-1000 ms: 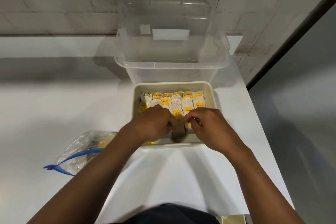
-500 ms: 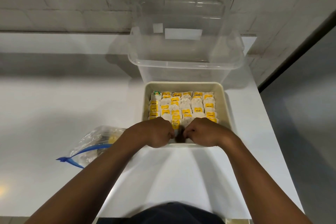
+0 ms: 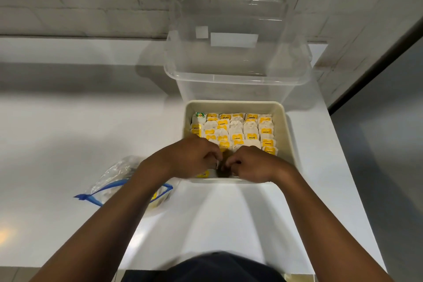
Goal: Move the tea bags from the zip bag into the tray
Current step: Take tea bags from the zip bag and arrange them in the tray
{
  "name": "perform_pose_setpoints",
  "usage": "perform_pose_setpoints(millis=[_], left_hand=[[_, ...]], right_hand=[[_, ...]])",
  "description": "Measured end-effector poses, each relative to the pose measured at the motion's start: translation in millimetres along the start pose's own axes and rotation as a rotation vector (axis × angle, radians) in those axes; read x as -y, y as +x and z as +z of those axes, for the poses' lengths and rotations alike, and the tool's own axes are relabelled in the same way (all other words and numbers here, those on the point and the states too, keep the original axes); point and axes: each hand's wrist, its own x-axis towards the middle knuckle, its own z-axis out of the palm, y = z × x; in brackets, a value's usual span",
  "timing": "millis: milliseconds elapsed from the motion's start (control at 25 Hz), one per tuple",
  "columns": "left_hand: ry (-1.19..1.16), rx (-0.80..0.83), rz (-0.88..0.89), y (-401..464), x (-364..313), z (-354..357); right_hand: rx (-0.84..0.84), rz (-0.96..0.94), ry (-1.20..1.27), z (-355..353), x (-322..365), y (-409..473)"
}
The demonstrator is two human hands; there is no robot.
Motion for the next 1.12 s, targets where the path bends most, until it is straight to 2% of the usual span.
perform_pose_setpoints(millis=[160, 280, 560, 720, 880, 1120], left_hand=[[-0.244, -0.327, -0.004, -28.4, 13.0, -25.7], [-0.203, -0.436, -0.047, -48.4, 25.2, -34.5], [-0.176, -0.436, -0.147, -102.4, 22.4, -34.7], [-0.158, -0.348, -0.205, -128.4, 16.6, -27.0], [-0.119, -0.310, -0.260, -147.6, 28.0, -16.8], [0.008, -0.407, -0.369, -156.2, 43.6, 8.5]], right_hand=[[0.031, 0.002, 0.095, 0.7, 5.9, 4.3], [0.028, 0.011, 0.109, 2.1, 6.4, 6.9], [0.005, -0.055, 0.118, 1.8, 18.7, 4.7], [0.047, -0.117, 0.130, 7.3, 37.3, 17.7], [-0.022, -0.084, 0.179, 10.1, 45.9, 29.3], [-0.044, -0.075, 0.107, 11.3, 54.6, 38.1]])
